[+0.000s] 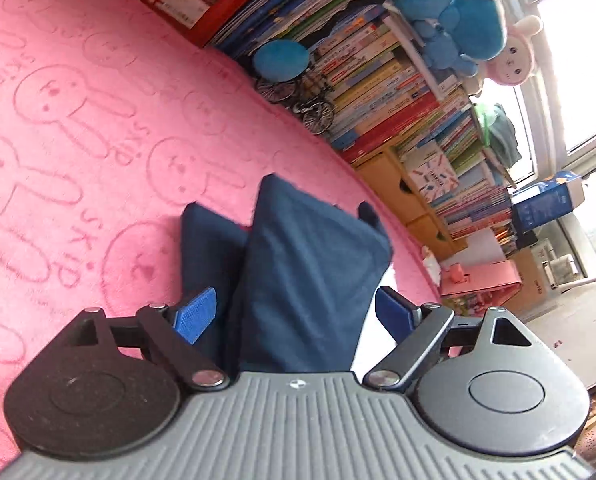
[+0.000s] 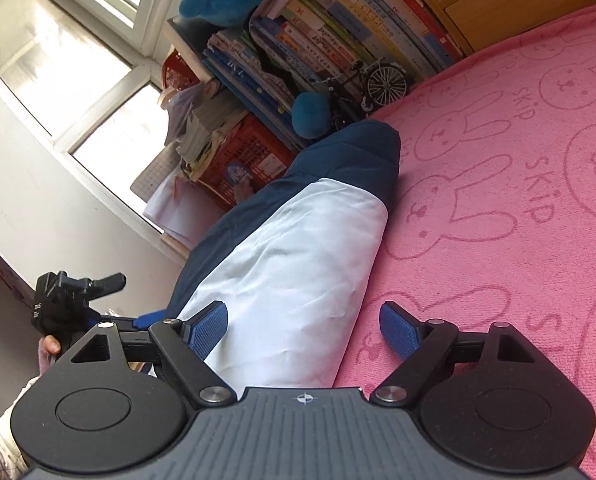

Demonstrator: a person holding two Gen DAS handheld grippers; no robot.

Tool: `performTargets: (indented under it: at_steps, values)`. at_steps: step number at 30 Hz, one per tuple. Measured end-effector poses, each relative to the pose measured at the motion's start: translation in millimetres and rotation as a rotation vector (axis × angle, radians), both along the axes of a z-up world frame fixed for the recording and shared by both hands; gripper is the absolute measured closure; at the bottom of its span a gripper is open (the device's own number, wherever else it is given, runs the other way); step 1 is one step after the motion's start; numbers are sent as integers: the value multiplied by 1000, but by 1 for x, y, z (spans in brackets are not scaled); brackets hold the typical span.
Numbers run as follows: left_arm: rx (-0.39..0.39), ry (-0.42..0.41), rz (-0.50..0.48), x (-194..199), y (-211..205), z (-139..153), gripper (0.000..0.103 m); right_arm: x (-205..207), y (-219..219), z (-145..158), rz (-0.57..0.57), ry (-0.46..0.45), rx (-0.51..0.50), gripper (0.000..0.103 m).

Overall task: Fold clothes
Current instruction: 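Fold the jacket end over again with the left gripper while the right gripper holds the stack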

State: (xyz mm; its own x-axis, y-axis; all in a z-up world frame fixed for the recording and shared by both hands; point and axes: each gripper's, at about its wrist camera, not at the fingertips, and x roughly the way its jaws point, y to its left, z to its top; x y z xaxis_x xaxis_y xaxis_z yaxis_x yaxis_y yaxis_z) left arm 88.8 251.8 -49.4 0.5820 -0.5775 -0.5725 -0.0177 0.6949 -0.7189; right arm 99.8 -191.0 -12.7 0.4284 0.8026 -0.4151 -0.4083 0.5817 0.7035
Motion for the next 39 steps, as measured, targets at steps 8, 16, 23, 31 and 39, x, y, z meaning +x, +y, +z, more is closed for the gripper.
performTargets:
  at_steps: [8,16,23,31,39]
  values:
    - [-28,5,27,13,-5,-30,32,-1,11,0,-14,-14,-15,11]
    - [-104,-23,31,-2,-4,-44,67,-3,33,6,9,-64,-94,3]
    - [-139,-59,12,0,-10,-37,79,-1,16,-5,-61,62,34,49]
    - [-192,-106,-70,36,-49,-25,81,6,-23,8,-161,69,117,63]
    - [-227,-173,-171,122,-125,-27,81,61,-87,39,-298,8,-3,60]
